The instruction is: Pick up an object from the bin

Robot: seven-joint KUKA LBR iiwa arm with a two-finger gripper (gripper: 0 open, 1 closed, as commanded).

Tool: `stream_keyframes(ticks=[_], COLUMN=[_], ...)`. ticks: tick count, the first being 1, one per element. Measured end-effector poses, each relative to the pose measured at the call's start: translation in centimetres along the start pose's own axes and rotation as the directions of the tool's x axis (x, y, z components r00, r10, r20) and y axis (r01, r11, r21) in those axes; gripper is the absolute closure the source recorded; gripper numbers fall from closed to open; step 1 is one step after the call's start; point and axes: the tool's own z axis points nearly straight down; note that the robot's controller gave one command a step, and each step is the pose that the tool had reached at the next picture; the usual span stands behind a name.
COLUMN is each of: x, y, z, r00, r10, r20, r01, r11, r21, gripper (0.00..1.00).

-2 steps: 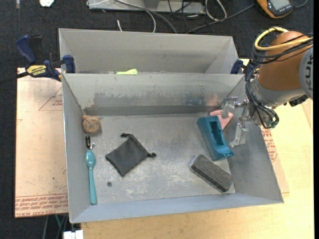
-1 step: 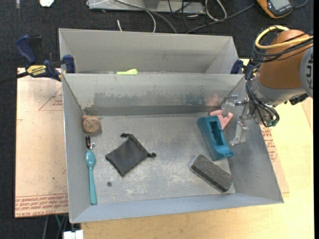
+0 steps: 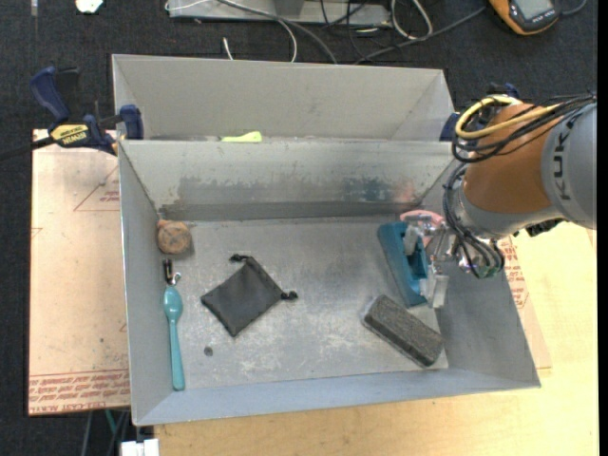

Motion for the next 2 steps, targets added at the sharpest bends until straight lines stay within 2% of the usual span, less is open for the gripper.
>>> stream_keyframes(ticks=[1,2], x=[-0.3,0.2], y=[-0.2,-1.6], z=[-0.8,-7.5], r00=[1.0,0.997], r10=[0.001,-0.077], r20=[0.011,0.0], r01=[-0.001,0.077], r11=[1.0,0.997], r21=[0.003,-0.003], gripper=[0.0,0.0])
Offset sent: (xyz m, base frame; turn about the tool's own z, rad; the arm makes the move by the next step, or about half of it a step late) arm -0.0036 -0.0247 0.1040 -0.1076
